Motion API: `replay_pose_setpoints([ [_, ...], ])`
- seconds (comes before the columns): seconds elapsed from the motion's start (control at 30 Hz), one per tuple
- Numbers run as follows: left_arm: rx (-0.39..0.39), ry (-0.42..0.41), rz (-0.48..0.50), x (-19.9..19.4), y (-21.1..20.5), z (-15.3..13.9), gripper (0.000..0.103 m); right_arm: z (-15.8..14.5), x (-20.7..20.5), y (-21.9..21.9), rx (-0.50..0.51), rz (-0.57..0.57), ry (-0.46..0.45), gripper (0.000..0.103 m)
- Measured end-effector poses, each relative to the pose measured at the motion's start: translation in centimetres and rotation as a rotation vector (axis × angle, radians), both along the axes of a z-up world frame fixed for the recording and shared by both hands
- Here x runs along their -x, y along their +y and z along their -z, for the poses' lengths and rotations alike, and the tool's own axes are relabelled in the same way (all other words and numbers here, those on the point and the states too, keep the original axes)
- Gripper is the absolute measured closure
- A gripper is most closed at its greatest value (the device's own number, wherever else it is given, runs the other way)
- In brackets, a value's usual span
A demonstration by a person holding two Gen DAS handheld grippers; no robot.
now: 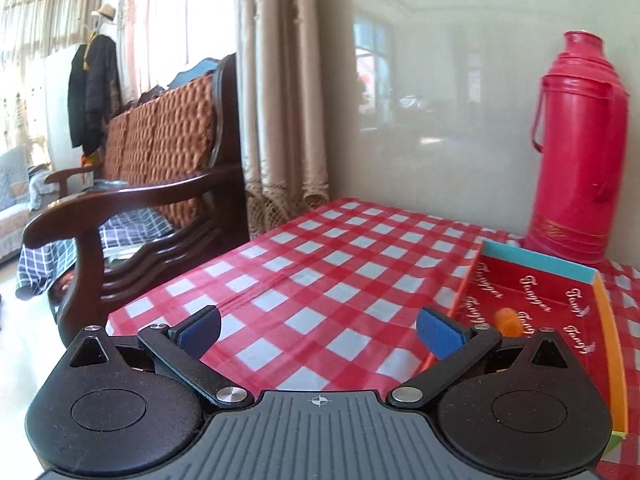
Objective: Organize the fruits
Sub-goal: 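Grasp the remaining carrot chunk with the right tool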
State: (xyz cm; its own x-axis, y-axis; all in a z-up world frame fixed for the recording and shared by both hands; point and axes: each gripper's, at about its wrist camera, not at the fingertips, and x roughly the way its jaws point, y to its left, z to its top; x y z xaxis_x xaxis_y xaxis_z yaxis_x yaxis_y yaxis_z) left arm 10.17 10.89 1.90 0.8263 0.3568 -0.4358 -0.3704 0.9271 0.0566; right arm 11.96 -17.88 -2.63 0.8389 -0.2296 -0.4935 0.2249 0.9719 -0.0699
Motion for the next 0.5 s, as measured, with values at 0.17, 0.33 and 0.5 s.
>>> replay_pose_setpoints([
  [0.17, 0.031, 0.014, -0.077, -0.2, 2.5, 0.6, 0.000, 0.4, -2.1, -0.2, 0.002, -0.009, 0.041, 0.011],
  [0.33, 0.068, 0.020, -0.145, -0.3, 4.7, 1.0, 0.000, 1.1, -4.6, -1.2, 0.000, 0.017, 0.090, 0.023],
  [0.5, 0.083, 0.036, -0.165, -0.7, 5.4, 1.6, 0.000, 1.9, -6.0, -2.2, -0.030, 0.036, 0.135, 0.046],
])
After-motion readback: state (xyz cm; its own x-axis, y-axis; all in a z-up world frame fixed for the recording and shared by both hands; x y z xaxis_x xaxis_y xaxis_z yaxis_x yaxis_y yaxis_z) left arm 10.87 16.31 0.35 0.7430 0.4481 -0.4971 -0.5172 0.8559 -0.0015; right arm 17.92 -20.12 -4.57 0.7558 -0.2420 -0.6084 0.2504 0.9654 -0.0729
